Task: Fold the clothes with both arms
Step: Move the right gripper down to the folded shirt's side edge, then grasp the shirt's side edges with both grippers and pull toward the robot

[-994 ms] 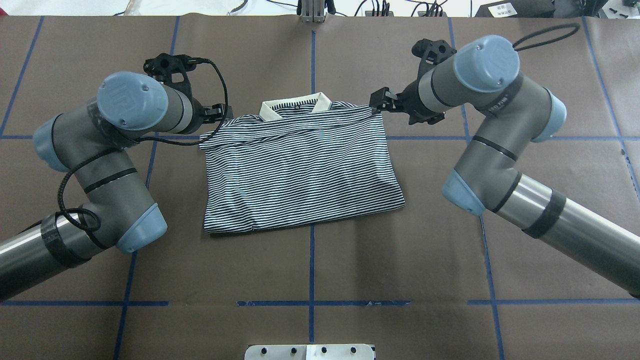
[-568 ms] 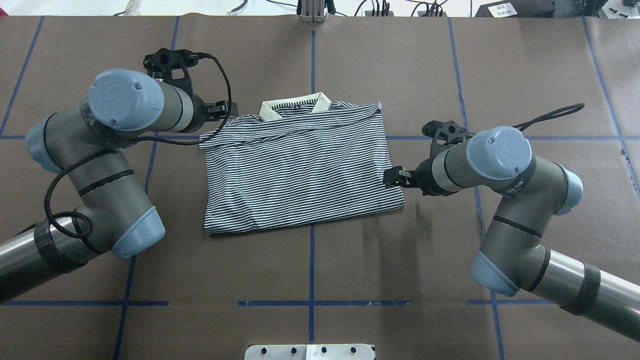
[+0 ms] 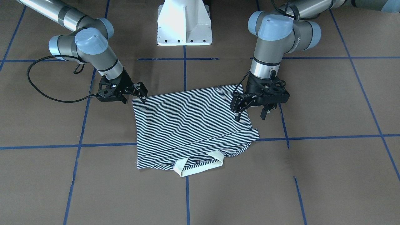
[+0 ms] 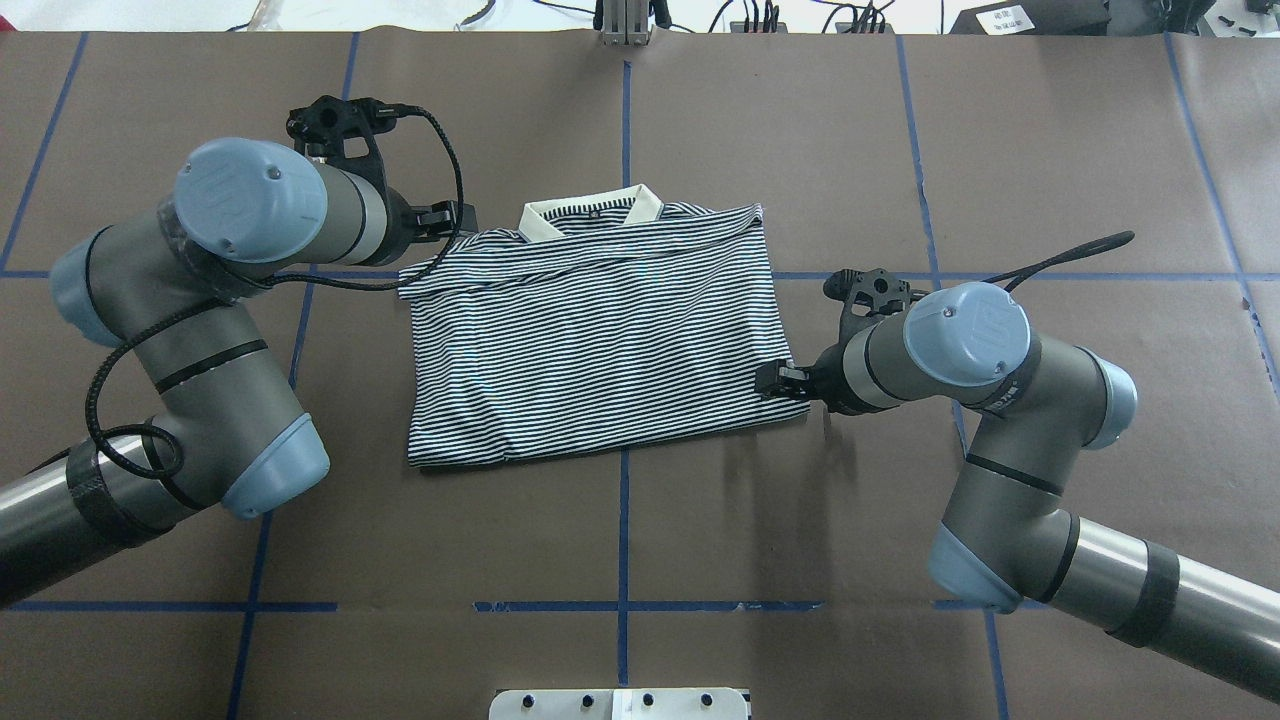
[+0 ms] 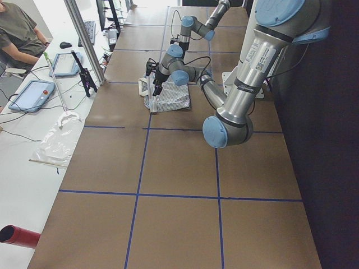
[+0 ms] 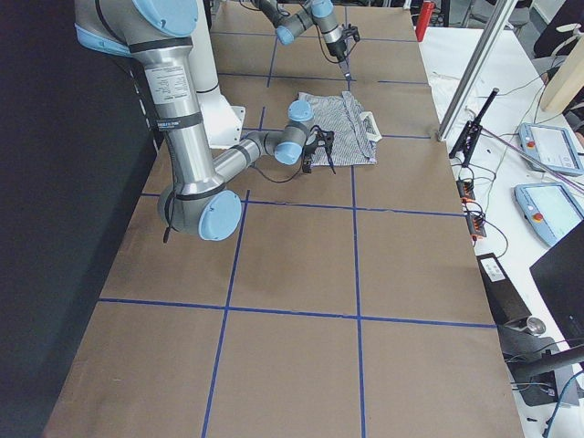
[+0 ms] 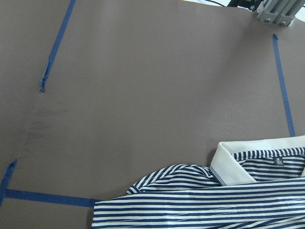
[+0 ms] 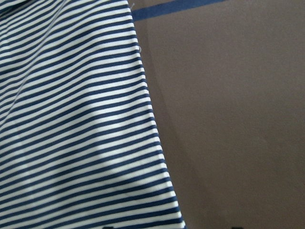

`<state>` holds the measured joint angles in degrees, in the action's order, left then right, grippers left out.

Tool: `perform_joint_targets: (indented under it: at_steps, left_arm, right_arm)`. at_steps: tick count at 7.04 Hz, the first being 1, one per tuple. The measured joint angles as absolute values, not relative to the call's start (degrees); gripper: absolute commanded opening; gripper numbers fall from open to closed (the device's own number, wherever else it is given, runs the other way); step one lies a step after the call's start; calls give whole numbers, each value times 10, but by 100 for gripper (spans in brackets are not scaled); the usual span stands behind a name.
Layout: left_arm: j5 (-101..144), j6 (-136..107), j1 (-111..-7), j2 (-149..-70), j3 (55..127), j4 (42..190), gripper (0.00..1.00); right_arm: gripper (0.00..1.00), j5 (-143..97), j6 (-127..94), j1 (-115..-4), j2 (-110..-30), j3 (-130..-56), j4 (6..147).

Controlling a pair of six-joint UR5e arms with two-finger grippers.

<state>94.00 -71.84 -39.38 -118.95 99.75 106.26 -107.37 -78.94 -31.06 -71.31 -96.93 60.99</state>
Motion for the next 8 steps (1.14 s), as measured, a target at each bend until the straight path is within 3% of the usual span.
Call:
perform_joint_targets:
  at_steps: [1,5,8]
  left_arm:
    - [940,-718,-394,-1189,997,1063,100]
    - [940,-715,-393,-1190,998,1063,100]
    - [940,-715,-393,-1192,1008,1063,100]
  right_arm:
    - [0,-1074,-789,-308,-712,-969,610]
    - [0,-1091,-785,-309,-714,-975,609]
    - [0,-1108,-788,-306,-791,-1053,610]
